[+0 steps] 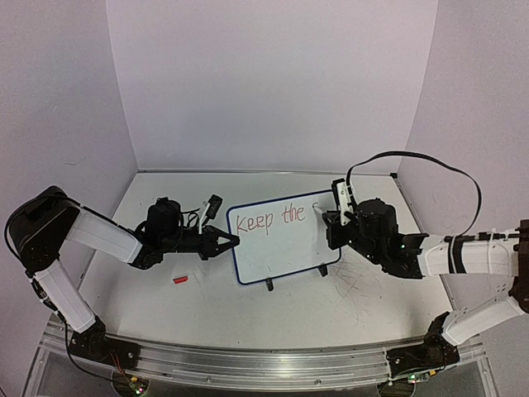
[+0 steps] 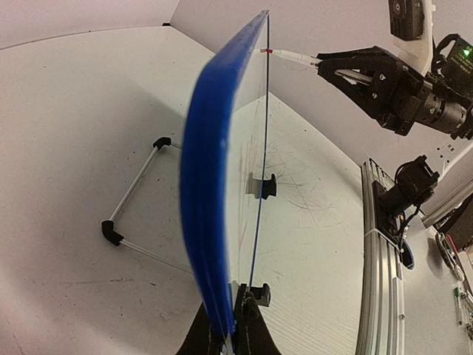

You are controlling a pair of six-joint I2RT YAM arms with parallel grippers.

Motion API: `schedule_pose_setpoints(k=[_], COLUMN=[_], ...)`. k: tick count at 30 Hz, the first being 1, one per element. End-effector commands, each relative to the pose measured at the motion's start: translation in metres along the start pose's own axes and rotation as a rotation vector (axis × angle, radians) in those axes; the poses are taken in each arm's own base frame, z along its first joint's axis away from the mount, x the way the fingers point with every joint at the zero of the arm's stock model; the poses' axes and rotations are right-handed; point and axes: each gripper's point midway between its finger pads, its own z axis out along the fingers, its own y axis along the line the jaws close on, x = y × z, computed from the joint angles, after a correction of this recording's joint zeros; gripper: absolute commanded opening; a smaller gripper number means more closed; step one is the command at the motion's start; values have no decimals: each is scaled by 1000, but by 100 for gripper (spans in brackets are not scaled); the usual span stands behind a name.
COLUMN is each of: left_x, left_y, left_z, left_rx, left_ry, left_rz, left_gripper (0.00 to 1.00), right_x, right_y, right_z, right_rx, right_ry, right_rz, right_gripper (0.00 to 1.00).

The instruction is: Write a sentence on the whiteboard

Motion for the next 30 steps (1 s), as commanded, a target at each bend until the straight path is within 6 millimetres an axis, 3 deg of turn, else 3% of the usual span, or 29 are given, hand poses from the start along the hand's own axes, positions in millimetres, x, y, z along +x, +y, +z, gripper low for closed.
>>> schedule_pose_setpoints(k=[1,23,27,30], left_x=[0,2,2,2], left_y=[39,39,39,39], left_z=[-10,-9,-9,-9], left_rx=[-206,-205,-205,-205], left_ry=[-13,-6,-6,-3], left_rz=[48,44,45,43], left_gripper=[0,0,0,0], right_x=[-10,37,40,28], right_y=[1,4,6,10], right_z=[-4,-8,-9,-11], right_rx=[-9,-44,-57,-81], right_ry=[-3,130,137,95], right_rz=[20,32,29,35], right_gripper=[0,0,0,0])
